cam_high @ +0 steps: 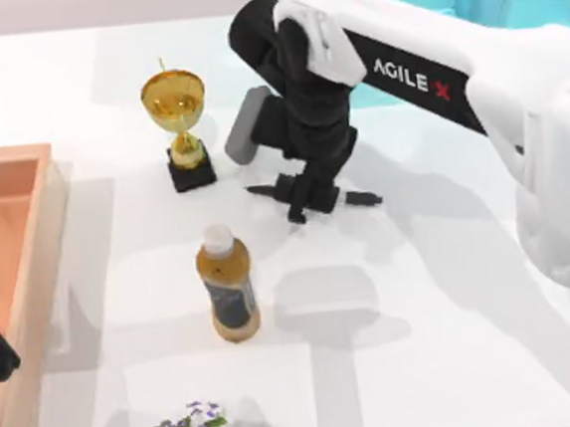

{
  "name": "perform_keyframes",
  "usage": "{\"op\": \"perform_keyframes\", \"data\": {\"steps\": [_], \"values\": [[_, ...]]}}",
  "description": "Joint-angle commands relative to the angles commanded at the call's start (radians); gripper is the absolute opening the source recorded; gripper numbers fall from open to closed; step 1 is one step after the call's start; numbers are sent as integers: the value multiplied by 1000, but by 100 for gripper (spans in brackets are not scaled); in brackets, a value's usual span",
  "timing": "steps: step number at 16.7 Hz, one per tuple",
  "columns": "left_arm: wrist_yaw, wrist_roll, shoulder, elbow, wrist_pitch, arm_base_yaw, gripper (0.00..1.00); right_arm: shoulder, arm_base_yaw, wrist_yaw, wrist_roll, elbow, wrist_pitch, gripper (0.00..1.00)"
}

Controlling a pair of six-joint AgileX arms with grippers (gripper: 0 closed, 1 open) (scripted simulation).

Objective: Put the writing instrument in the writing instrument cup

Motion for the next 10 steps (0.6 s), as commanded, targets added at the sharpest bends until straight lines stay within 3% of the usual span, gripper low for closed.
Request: {"op": "perform_keyframes", "data": {"steps": [10], "values": [[0,0,0,0,0,0,100,-229,33,-55,99,-171,-110,0]]}}
